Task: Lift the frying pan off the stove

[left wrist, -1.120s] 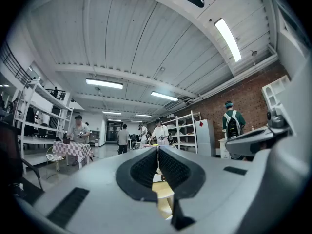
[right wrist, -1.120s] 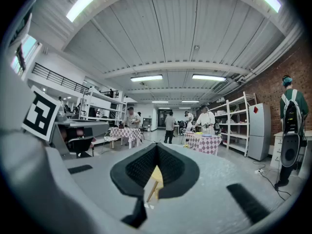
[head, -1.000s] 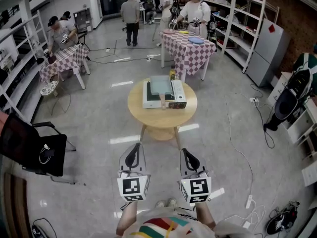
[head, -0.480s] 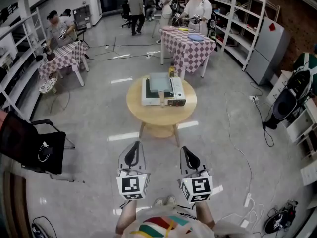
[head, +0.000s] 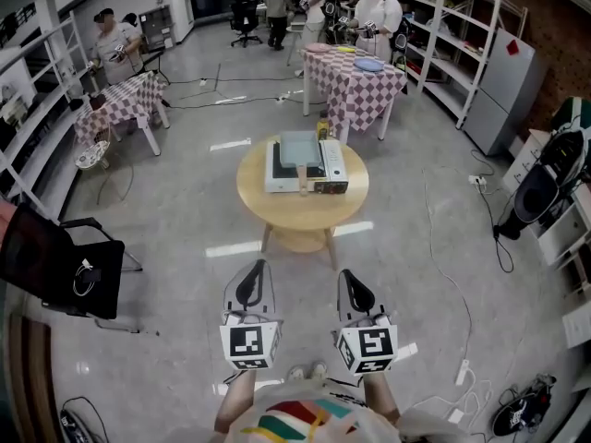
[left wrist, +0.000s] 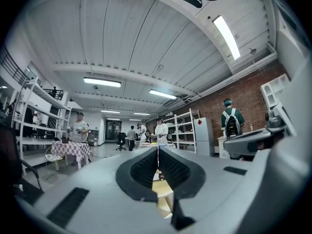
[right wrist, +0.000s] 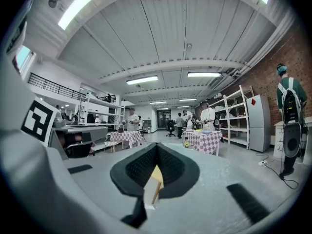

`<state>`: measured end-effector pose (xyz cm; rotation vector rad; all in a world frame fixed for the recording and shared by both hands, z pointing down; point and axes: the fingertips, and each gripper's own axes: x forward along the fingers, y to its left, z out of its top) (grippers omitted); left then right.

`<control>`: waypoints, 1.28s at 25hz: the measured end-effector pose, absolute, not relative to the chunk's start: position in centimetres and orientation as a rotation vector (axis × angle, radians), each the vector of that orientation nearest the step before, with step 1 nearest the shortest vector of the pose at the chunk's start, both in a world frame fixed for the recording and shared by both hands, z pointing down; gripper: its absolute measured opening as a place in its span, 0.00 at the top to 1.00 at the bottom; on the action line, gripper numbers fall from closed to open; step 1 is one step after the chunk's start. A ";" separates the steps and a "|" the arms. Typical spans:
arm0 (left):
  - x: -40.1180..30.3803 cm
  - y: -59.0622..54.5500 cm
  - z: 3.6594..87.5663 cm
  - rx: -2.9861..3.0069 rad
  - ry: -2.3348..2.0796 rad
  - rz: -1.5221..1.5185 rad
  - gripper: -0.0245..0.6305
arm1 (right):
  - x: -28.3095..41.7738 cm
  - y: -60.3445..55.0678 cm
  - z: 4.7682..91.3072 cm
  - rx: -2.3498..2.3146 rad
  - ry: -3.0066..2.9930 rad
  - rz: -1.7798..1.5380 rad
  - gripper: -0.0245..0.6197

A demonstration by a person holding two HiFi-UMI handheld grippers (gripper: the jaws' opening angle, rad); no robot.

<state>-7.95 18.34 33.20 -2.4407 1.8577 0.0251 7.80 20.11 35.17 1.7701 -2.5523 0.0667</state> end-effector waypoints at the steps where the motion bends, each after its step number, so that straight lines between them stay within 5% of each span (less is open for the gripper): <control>1: -7.7 18.2 33.2 -2.444 1.853 0.022 0.95 | 7.9 20.1 35.2 1.770 -2.558 0.064 0.97; 32: 1.0 14.2 33.5 -2.397 1.803 -0.013 0.95 | 15.1 17.4 35.0 1.712 -2.672 0.001 0.97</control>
